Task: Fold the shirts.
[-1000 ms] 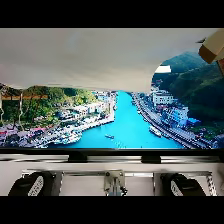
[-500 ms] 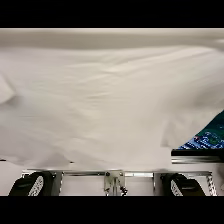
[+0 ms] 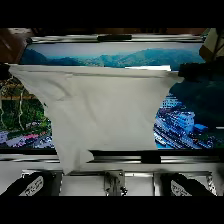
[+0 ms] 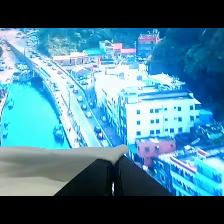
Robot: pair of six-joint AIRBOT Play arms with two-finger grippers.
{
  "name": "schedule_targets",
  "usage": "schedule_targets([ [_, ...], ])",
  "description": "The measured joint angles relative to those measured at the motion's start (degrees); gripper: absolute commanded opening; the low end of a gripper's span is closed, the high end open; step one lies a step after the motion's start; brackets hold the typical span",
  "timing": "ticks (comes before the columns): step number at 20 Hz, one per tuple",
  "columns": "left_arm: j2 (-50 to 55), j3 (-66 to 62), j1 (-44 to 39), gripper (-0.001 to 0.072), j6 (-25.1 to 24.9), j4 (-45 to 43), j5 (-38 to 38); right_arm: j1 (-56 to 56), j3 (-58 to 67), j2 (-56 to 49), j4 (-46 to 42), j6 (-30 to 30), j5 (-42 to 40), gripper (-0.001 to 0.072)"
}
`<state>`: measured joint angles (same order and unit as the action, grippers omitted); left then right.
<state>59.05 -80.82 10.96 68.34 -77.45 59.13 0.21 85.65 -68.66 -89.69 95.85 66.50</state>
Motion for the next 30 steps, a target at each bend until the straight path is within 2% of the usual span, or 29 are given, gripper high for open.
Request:
schedule_targets([
  [5, 13.64, 1.07, -0.15, 0.0037, 5.49, 6.78, -9.62, -0.04, -1.25, -13.77, 3.17, 11.26, -22.75, 0.0064],
  [7, 18.38, 1.25, -0.7, 0.0038, 6.95, 8.94, -11.26, -0.04, -1.42, -18.05, 5.84, 13.92, -26.64, 0.0064],
  [8, 20.59, 1.29, -1.05, 0.0071, 7.5, 9.73, -11.91, -0.04, -1.44, -19.76, 7.32, 14.8, -27.67, 0.0102],
  [9, 22.43, 1.31, -1.33, 0.0289, 7.74, 10.14, -12.28, -0.04, -1.51, -21.2, 8.57, 15.45, -28.13, 0.0317],
  [10, 24.06, 1.36, -1.53, 0.06, 8.04, 10.62, -12.39, -0.04, -1.53, -22.25, 9.7, 15.93, -28.65, 0.0549],
  [11, 25.18, 1.33, -1.46, 0.0716, 8.31, 10.93, -12.35, -0.22, -1.42, -22.71, 10.43, 15.85, -29.05, 0.0549],
  [13, 26.29, 0.48, -0.87, 0.0714, 8.61, 11.39, -10.03, -1.25, -0.83, -22.53, 11.78, 14.32, -27.43, 0.0549],
  [14, 26.64, -0.42, 0.07, 0.0663, 8.61, 11.45, -7.3, -2.1, -0.5, -21.88, 11.82, 13.49, -25.46, 0.0549],
  [15, 26.88, -1.2, 1.29, 0.0508, 8.68, 10.69, -4.5, -3.3, -0.2, -20.94, 11.67, 12.83, -22.95, 0.0549],
  [16, 27.1, -1.68, 2.86, 0.0452, 8.85, 10.14, -0.59, -4.57, 0.0, -20.04, 10.73, 12.04, -19.61, 0.0549],
  [19, 27.47, 1.2, 7.32, 0.0459, 8.85, 9.94, 10.23, -8.41, 0.09, -18.14, 9.05, 7.5, -6.01, 0.0549],
  [22, 27.65, 9.46, 10.43, 0.0455, 7.52, 11.72, 14.23, -10.25, -1.44, -17.42, 8.7, 2.71, 5.16, 0.0549],
  [26, 27.82, 19.87, 11.91, 0.0453, 2.19, 18.38, 10.97, -10.86, -3.91, -17.14, 11.67, -0.22, 10.43, 0.0549],
  [30, 28.06, 24.11, 11.02, 0.0452, -0.52, 24.26, 5.53, -11.04, -4.76, -17.03, 13.38, -1.57, 11.72, 0.0549],
])
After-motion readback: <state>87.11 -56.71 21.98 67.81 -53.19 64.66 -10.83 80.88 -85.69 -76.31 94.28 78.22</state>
